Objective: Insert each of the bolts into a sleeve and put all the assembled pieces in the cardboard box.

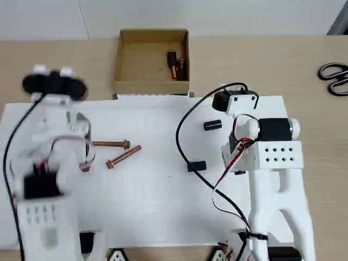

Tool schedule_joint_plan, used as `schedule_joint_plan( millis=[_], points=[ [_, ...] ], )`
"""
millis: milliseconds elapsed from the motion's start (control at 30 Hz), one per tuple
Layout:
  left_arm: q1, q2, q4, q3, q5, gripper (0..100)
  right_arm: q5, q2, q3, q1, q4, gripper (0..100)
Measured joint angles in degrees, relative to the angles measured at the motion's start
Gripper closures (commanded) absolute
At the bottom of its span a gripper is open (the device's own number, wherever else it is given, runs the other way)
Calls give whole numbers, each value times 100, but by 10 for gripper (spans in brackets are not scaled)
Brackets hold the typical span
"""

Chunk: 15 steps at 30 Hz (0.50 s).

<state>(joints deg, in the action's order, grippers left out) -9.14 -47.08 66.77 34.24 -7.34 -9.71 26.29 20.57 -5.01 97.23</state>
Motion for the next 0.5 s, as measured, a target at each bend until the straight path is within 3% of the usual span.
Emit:
schedule_joint_plan(
  millis=[233,500],
  points=[
    [712,1996,1073,-1530,-1257,994,0,0,273,396,-255,995],
    [1011,2831,1160,-1626,-3156,993,-149,0,536,738,-466,995]
  ],
)
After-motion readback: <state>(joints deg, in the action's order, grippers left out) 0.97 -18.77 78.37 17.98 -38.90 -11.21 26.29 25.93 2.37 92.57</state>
